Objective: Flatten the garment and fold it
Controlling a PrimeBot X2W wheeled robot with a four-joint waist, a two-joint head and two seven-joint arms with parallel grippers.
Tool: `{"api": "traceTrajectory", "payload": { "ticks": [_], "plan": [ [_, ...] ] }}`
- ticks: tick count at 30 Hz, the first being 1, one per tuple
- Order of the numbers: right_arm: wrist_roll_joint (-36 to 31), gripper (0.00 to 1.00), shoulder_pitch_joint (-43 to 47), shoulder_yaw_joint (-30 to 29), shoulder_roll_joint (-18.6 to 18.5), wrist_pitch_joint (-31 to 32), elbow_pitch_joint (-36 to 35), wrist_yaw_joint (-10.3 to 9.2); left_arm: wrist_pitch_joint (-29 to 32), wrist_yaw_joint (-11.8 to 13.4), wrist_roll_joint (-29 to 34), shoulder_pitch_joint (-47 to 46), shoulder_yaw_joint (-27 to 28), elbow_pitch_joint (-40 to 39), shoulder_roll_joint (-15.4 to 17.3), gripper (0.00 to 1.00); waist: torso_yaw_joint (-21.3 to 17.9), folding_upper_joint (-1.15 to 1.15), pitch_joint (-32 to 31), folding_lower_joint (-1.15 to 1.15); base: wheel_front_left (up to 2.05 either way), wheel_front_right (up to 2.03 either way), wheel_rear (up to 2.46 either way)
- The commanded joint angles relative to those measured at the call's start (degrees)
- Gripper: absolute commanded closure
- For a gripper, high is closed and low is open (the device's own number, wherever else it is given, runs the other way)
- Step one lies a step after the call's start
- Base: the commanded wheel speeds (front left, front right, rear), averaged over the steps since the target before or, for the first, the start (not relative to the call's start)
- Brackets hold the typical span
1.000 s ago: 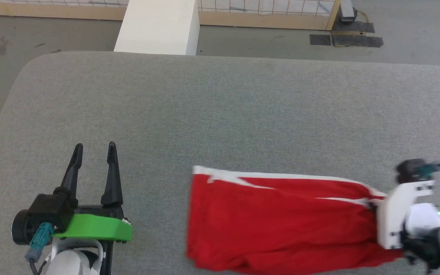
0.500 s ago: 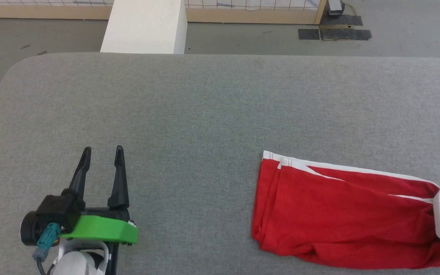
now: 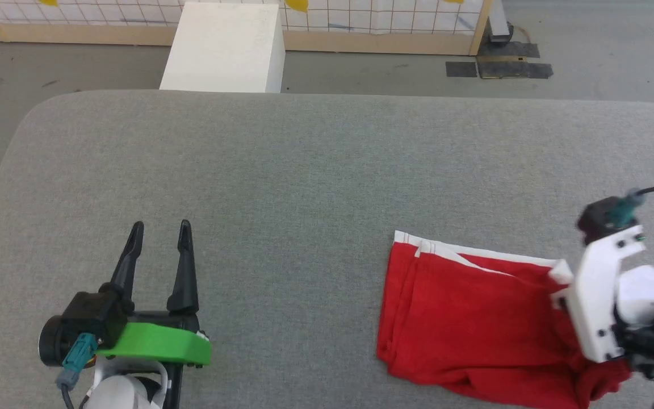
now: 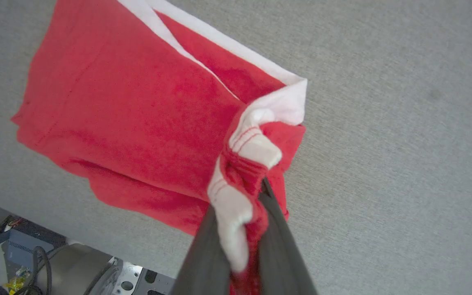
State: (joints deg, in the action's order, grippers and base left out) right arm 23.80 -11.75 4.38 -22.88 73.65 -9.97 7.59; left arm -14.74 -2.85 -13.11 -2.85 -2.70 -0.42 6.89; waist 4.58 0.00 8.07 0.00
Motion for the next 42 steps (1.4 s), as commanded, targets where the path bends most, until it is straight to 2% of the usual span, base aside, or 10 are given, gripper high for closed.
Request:
{"api": "traceTrajectory", "payload": {
  "ticks": [1,4,11,19,20,21,22,28,35,42],
  "plan": [
    [0.4,1.00,-0.5,1.1,1.8,0.2,-0.4,-0.10,-0.3,-0.4,0.3,0.5,0.2,-0.1,-0.5,0.00,0.4,0.00,0.1,0.00,0.00,0.00,0.00],
    [-0.1,1.00,-1.7,3.0,5.8,-1.1,0.7,-0.10,-0.3,-0.8,0.4,0.4,0.3,-0.1,-0.9,0.00,1.3,0.00,0.7,0.00,0.00,0.00,0.00],
    [-4.9,1.00,-4.6,5.1,14.9,-10.0,10.2,-0.10,-0.3,-1.8,0.8,-0.4,0.2,0.2,-1.8,0.00,4.1,0.00,1.9,0.00,0.00,0.00,0.00],
    [-10.3,1.00,-6.3,5.4,18.3,-19.7,21.4,-0.10,-0.3,-2.6,0.9,-0.4,0.9,1.0,-2.1,0.00,5.7,0.00,2.4,0.00,0.00,0.00,0.00],
    [-10.8,0.94,-6.4,5.2,18.5,-21.1,22.4,-0.10,-0.3,-2.7,0.8,-0.4,1.0,1.2,-2.2,0.00,5.8,0.00,2.3,0.00,0.00,0.00,0.00],
    [-11.1,0.53,-6.6,5.4,18.7,-22.5,23.6,-0.10,-0.3,-2.8,0.8,-0.4,1.1,1.4,-2.2,0.00,5.8,0.00,2.1,0.00,0.00,0.00,0.00],
    [-11.5,0.00,-6.8,5.9,18.8,-23.4,24.4,-0.10,-0.3,-2.9,0.8,-0.3,1.2,1.6,-2.3,0.00,5.7,0.00,1.9,0.00,0.00,0.00,0.00],
    [-8.0,0.00,-8.7,9.9,19.6,-26.6,24.6,-0.10,-0.3,-3.4,0.9,0.2,1.4,1.8,-2.5,0.00,4.4,0.00,0.1,0.00,0.00,0.00,0.00],
    [-4.7,0.00,-10.4,13.1,19.8,-28.0,18.4,-0.10,-0.3,-3.9,1.3,1.0,1.8,2.1,-2.3,0.00,1.4,0.00,-2.4,0.00,0.00,0.00,0.00],
    [-8.9,0.00,-7.9,6.8,17.4,-30.5,9.0,-0.10,-0.3,-4.0,2.1,2.0,2.3,1.5,-2.1,0.00,-2.2,0.00,-3.1,0.00,0.00,0.00,0.00]
  ]
}}
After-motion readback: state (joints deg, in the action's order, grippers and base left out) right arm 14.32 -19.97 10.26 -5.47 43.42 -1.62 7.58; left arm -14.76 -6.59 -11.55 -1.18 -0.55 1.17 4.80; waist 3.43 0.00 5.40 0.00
